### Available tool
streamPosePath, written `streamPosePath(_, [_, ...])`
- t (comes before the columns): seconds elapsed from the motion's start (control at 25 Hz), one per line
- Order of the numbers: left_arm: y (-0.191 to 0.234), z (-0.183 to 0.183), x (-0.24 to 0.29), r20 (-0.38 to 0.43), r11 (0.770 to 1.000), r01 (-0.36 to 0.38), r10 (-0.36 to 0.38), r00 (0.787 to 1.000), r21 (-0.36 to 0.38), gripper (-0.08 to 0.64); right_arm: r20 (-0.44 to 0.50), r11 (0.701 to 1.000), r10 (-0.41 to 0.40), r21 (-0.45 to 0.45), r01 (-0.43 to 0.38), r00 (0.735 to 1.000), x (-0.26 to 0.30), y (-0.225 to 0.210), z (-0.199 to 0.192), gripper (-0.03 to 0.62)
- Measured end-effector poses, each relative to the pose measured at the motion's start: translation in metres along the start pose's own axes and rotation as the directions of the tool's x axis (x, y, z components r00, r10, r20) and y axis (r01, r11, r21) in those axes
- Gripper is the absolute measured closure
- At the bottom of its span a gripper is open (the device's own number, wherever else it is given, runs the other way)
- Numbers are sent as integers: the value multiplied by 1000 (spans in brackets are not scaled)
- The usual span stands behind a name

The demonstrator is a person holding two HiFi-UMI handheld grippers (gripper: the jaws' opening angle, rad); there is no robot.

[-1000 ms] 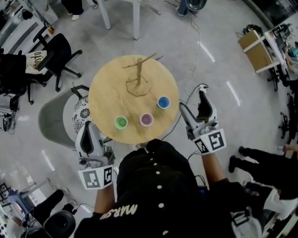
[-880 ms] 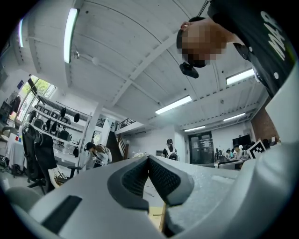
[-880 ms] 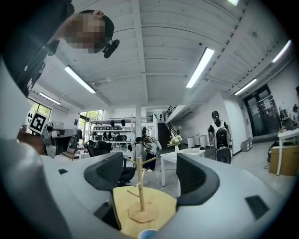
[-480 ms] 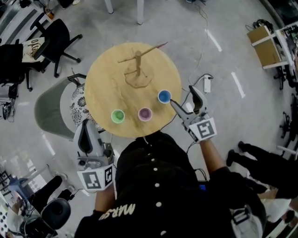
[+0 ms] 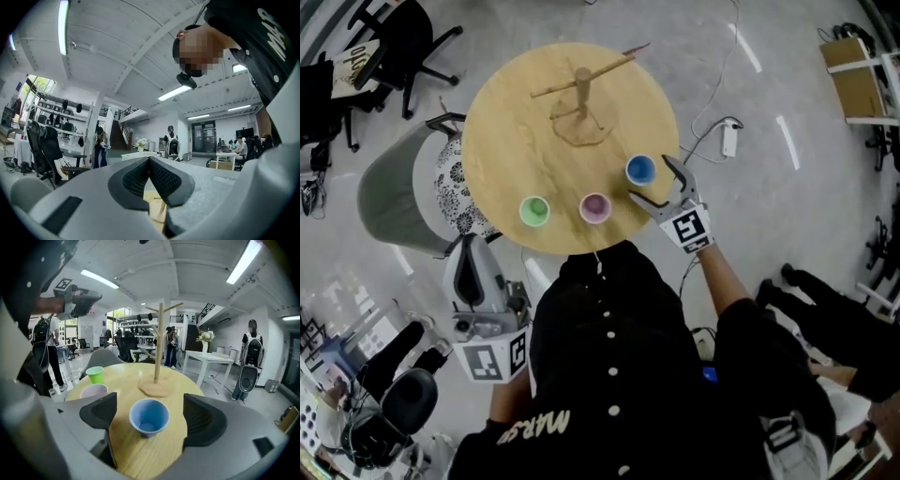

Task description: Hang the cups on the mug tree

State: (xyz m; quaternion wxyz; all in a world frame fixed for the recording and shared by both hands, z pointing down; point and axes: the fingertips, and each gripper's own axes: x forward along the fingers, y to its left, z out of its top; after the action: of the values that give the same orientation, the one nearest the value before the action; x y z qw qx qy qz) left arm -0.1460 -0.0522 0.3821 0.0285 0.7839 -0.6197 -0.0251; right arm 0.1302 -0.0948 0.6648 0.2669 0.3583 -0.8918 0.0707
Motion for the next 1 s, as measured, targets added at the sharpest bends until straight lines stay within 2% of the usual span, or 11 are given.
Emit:
streamPosePath(0.2, [6,-17,-1,-38,1000,-13,13,999,-4,565,-79,1000,18,-5,-18,997,32,1,-46,141])
streamPosePath(0.44, [5,-26,-4,-69,1000,-30,30,997,1,565,-109,1000,10,-8,-11,994,49,-6,-68,144])
streamPosePath(0.56, [6,-34,-6,-86,999,-34,35,996,8,565,-99,1000,5,-29,-8,995,56,-6,-70,158])
streamPosePath(0.6, [9,-36,-7,-92,999,-38,39,995,8,565,-99,999,-10,-32,7,995,58,-7,-70,193])
streamPosePath(0.64, [12,-37,-7,-96,999,-41,42,994,8,565,-96,999,-31,-36,27,995,61,-8,-68,286])
streamPosePath(0.8, [23,-37,-8,-98,999,-49,50,994,14,565,-57,997,-55,-49,52,997,70,-9,-56,296])
streamPosePath(1.0, [16,-25,-9,-68,999,-45,46,997,14,565,-43,995,-83,-62,80,996,58,-21,-43,298])
